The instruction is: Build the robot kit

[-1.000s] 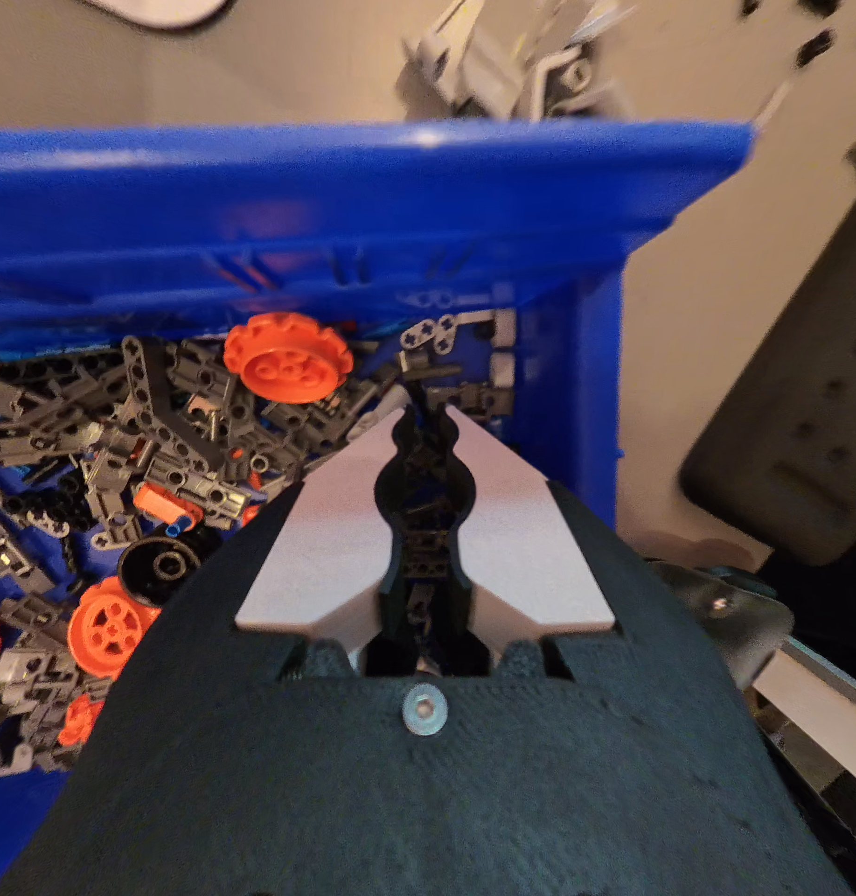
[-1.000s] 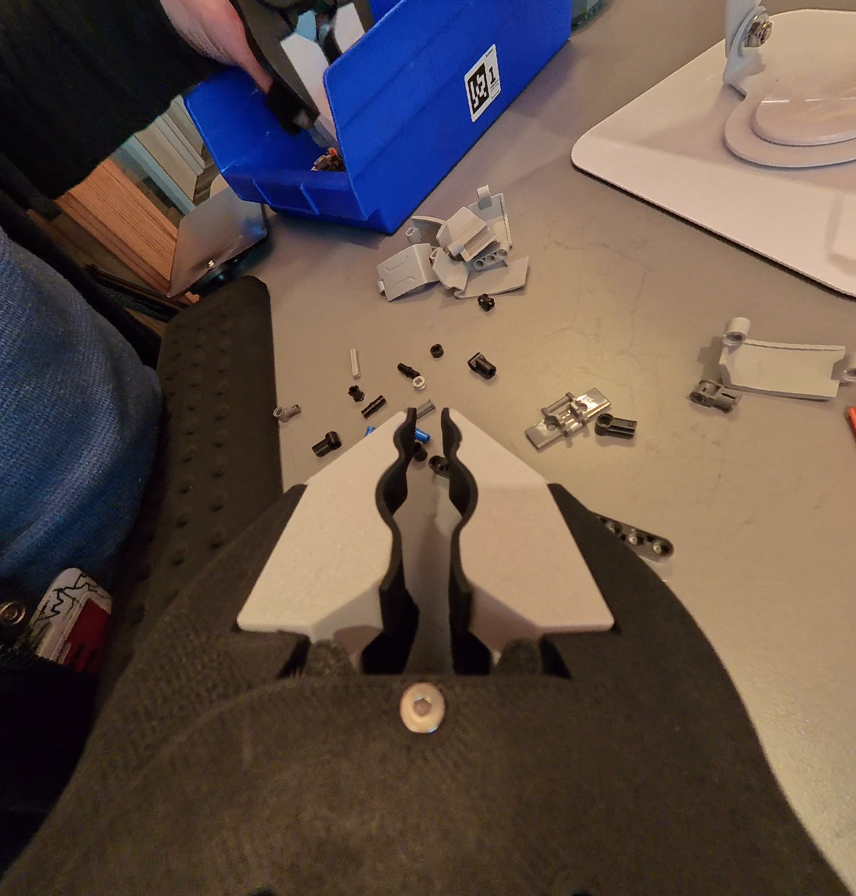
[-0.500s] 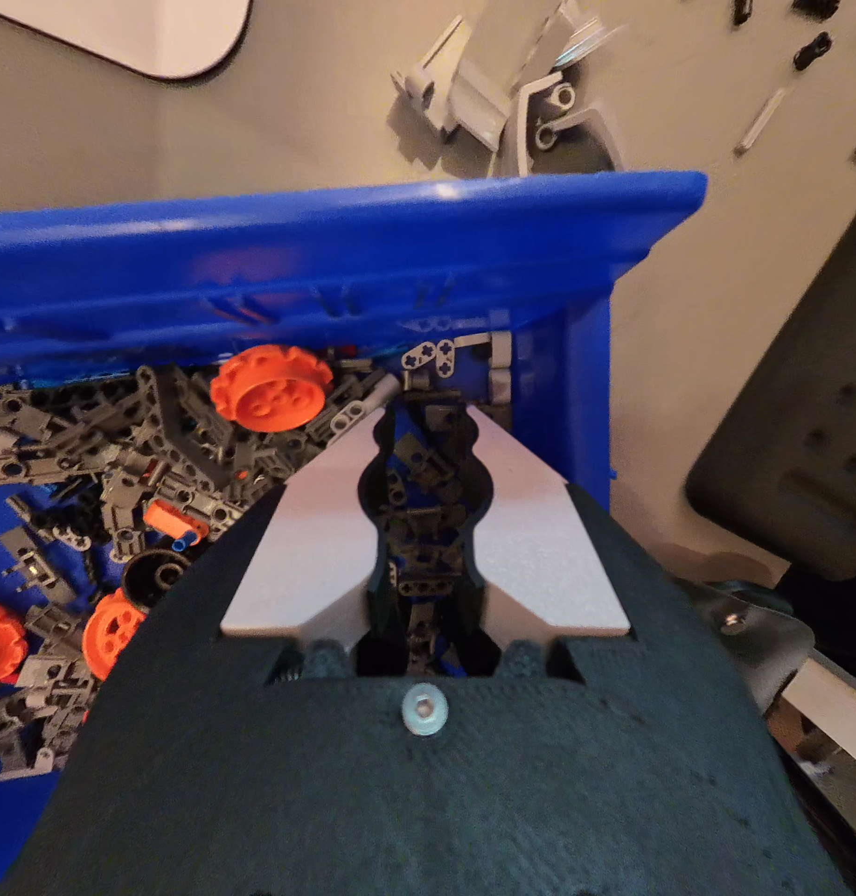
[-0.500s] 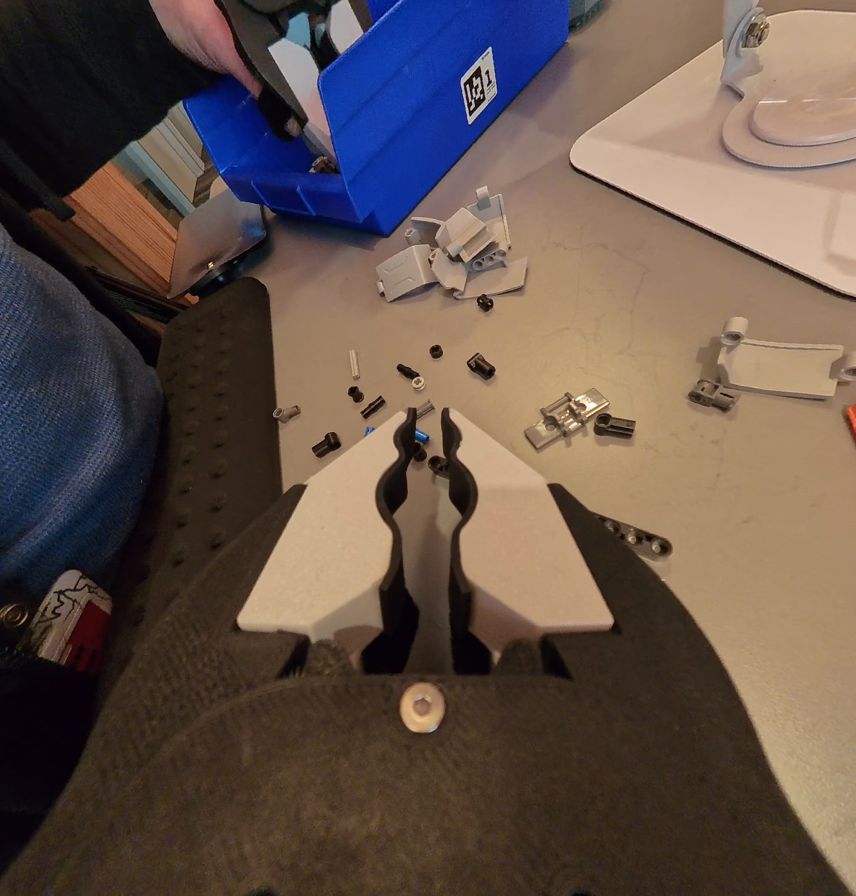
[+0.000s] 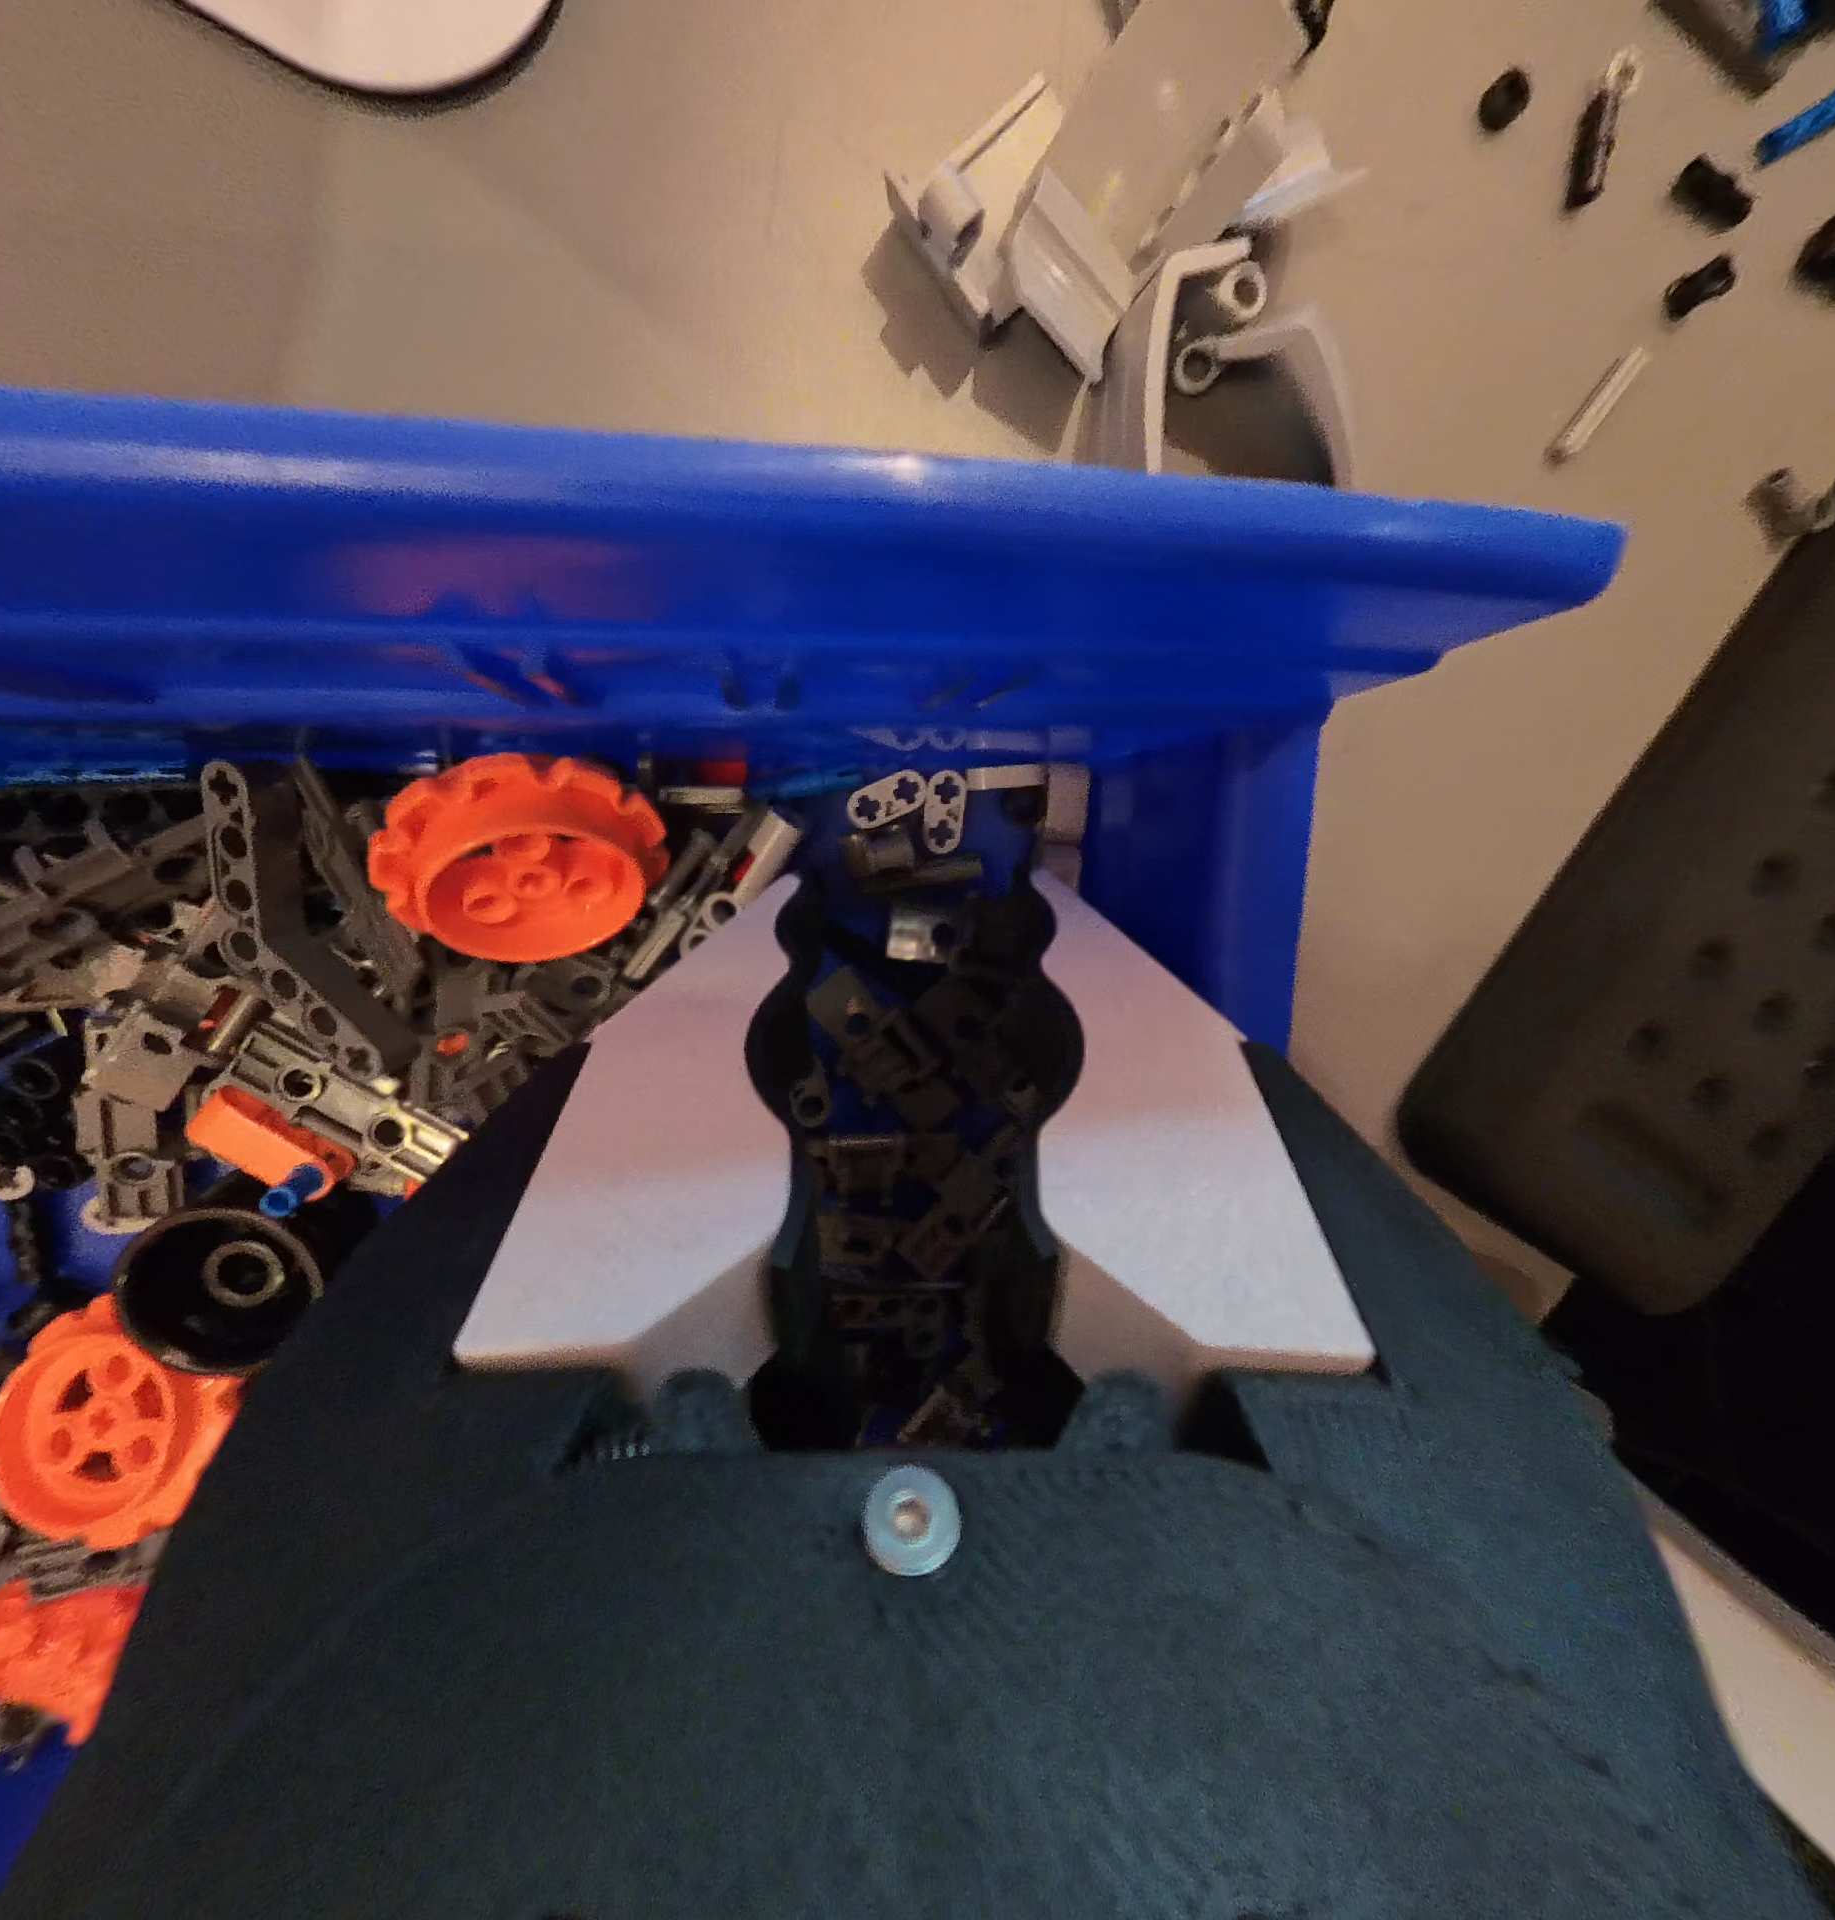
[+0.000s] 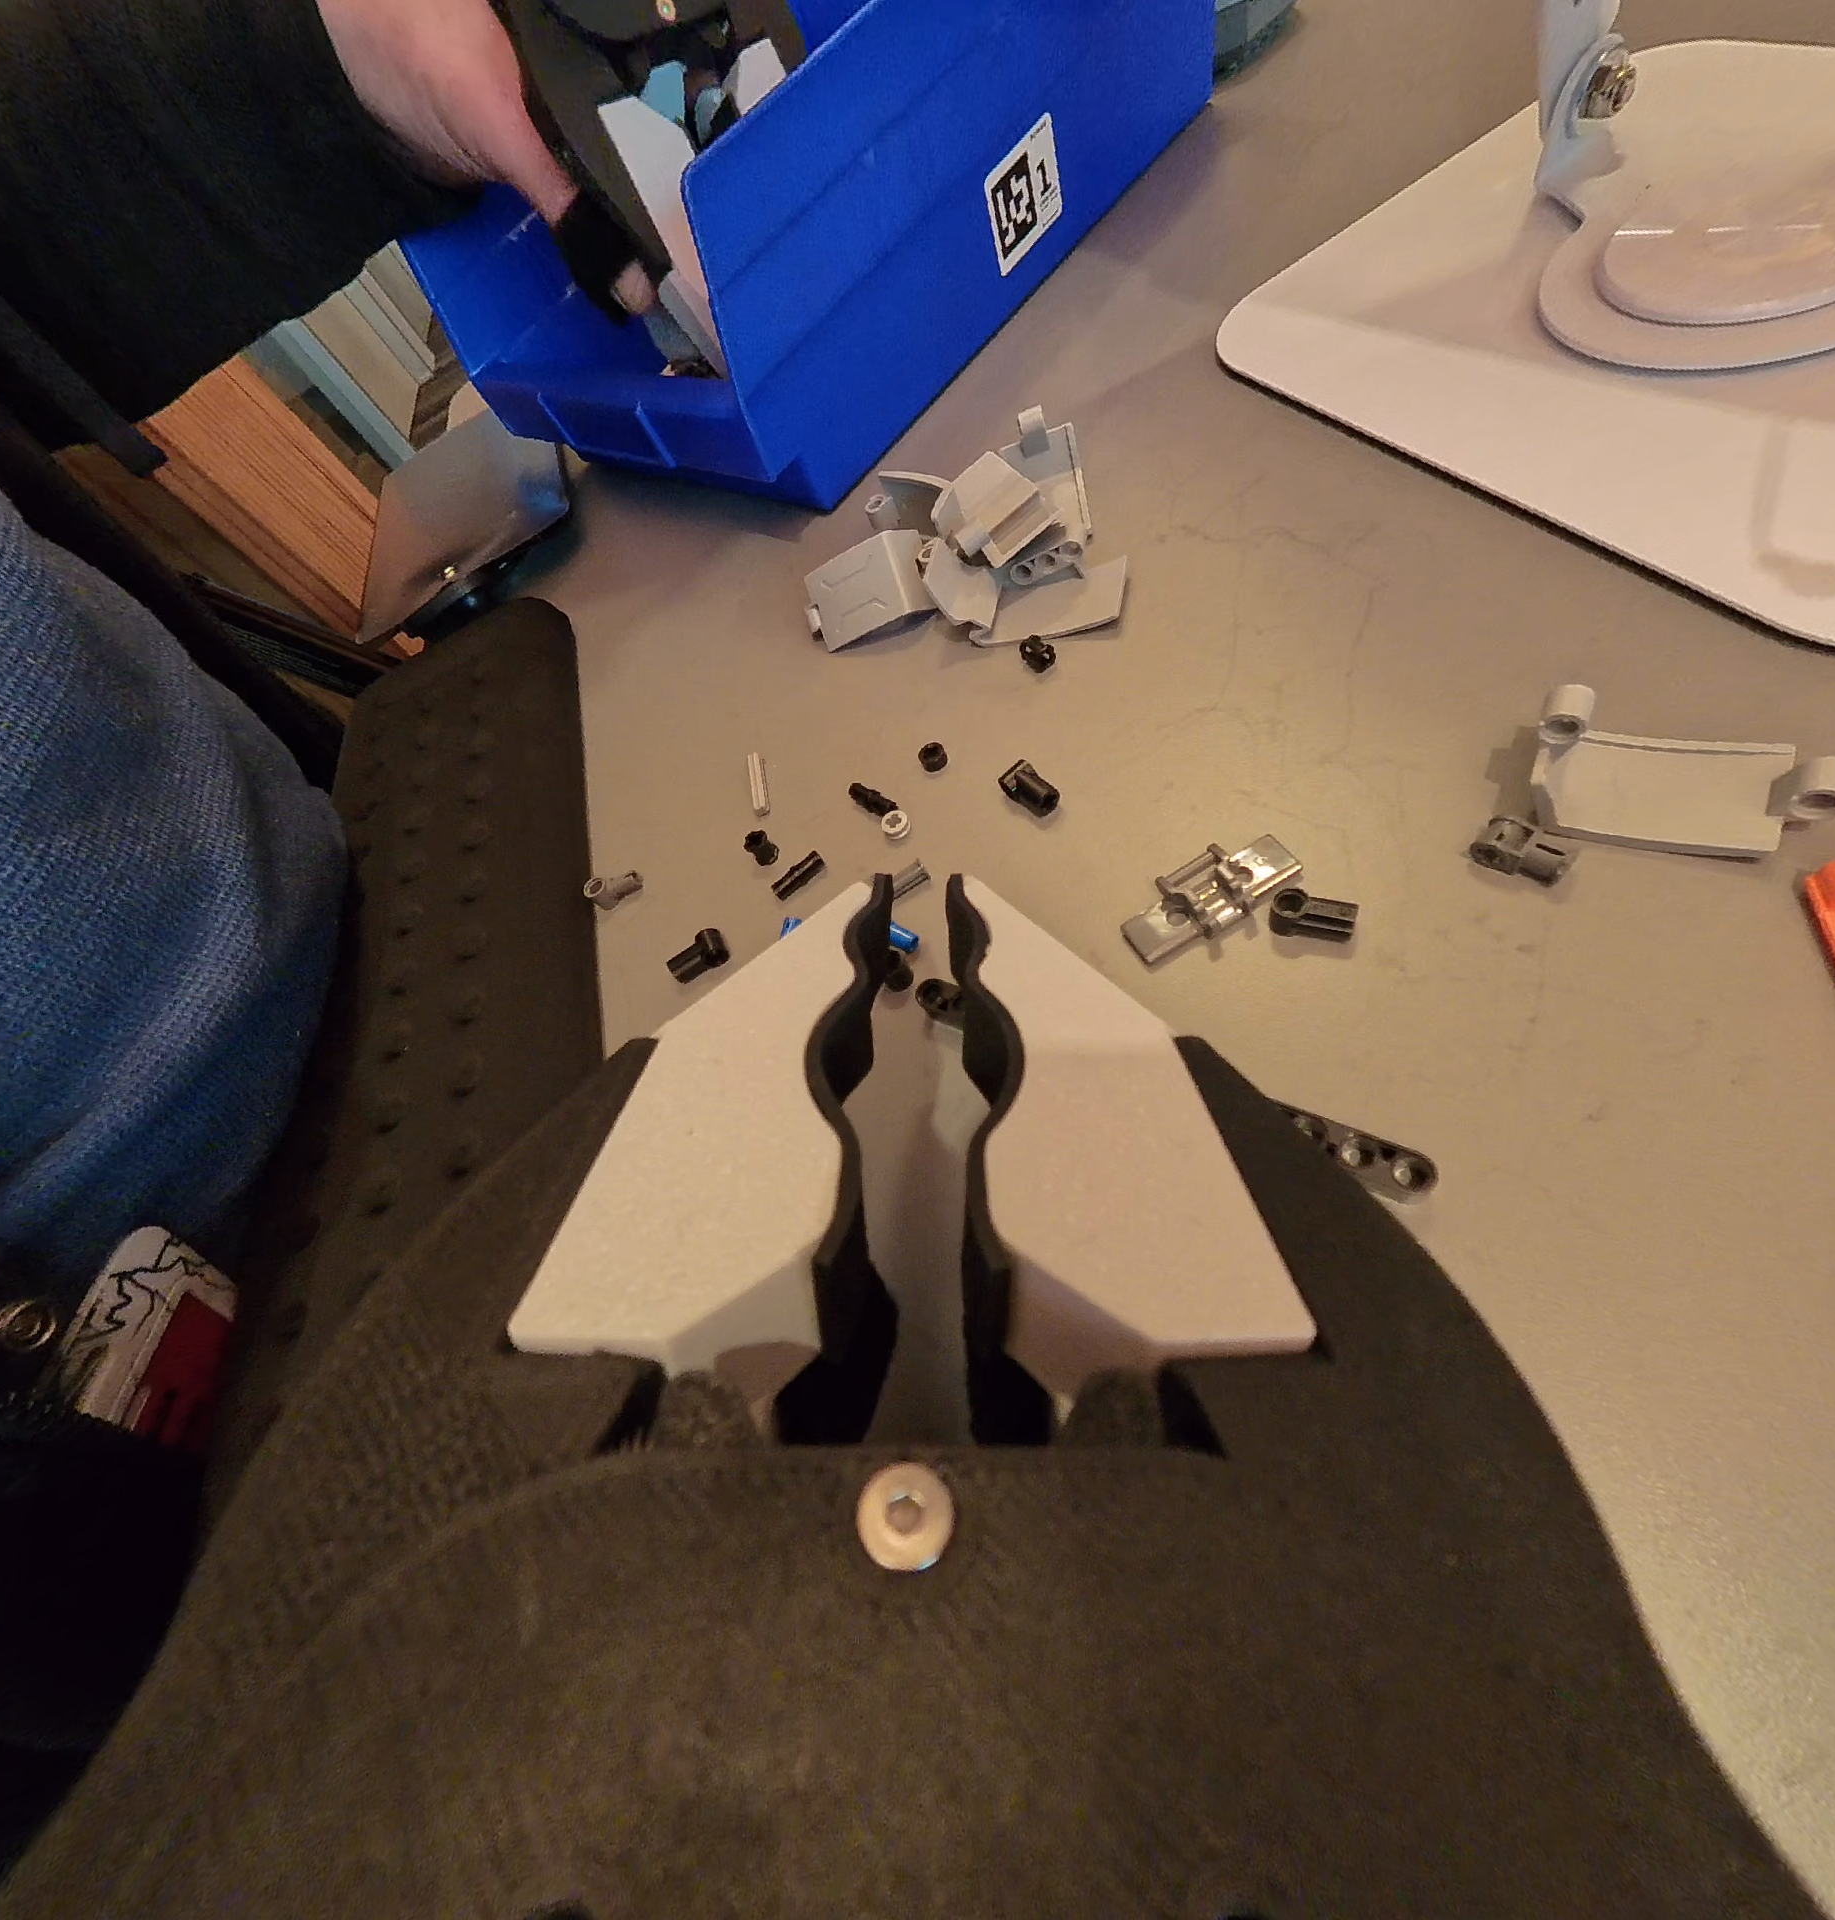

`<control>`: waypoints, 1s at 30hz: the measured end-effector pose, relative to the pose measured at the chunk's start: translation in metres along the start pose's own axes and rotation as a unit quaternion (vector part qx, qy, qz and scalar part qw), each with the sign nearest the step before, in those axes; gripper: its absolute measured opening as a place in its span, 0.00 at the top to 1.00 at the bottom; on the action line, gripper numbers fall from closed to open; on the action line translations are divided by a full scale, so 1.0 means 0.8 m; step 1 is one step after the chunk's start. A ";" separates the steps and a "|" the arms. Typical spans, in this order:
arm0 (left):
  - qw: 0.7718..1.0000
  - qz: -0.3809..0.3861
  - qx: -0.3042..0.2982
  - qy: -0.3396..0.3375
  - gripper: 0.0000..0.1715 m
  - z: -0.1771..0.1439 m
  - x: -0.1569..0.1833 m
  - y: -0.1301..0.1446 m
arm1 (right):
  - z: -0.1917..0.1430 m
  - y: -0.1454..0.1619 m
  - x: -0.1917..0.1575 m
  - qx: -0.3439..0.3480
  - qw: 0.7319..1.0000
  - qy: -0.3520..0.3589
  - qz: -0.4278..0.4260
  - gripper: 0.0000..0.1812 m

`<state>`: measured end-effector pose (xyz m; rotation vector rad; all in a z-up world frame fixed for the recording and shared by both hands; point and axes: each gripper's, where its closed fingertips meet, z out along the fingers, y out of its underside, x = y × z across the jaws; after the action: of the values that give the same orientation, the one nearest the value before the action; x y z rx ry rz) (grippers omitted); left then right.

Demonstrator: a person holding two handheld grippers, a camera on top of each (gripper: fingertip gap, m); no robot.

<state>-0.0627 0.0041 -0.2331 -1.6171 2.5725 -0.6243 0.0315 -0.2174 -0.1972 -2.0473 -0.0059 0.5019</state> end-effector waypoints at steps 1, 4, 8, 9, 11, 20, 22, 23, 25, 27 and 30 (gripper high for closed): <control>1.000 -0.010 0.007 0.009 0.78 -0.001 0.002 -0.002 | 0.000 0.000 0.000 0.000 1.000 0.000 0.000 0.96; 1.000 -0.012 0.001 -0.004 0.79 0.001 -0.001 0.000 | 0.000 0.000 0.000 0.002 1.000 0.000 0.000 0.96; 1.000 -0.022 -0.004 -0.021 0.84 0.002 -0.002 -0.001 | 0.000 0.000 0.000 0.001 1.000 0.000 0.000 0.96; 0.999 -0.023 -0.006 -0.027 0.84 0.003 -0.003 -0.001 | 0.000 0.000 0.000 0.001 1.000 0.000 0.000 0.95; 0.999 -0.019 -0.012 -0.033 0.85 0.003 -0.002 0.000 | 0.000 0.000 0.000 0.001 1.000 0.000 0.000 0.95; 0.998 -0.013 -0.006 -0.066 0.89 0.000 -0.008 0.008 | -0.001 -0.001 0.000 0.004 1.000 0.000 -0.001 0.95; 0.998 -0.014 -0.003 -0.068 0.89 0.000 -0.008 0.008 | -0.001 -0.001 0.000 0.004 1.000 0.000 -0.002 0.95; 0.997 -0.018 -0.004 -0.069 0.90 0.001 -0.008 0.008 | -0.001 -0.001 -0.001 0.004 1.000 0.000 -0.001 0.95; 0.998 -0.019 -0.003 -0.065 0.87 0.001 -0.006 0.007 | -0.001 -0.001 -0.001 0.003 1.000 -0.001 -0.001 0.95; 0.998 -0.023 -0.003 -0.062 0.83 0.001 -0.005 0.006 | -0.001 -0.001 -0.001 0.004 1.000 -0.001 -0.001 0.96; 0.998 -0.032 0.005 -0.055 0.78 0.003 -0.002 0.001 | -0.001 -0.001 -0.001 0.005 1.000 0.000 -0.003 0.95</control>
<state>-0.0624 0.0053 -0.2357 -1.6872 2.4447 -0.5361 0.0314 -0.2176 -0.1956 -2.0364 -0.0097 0.4977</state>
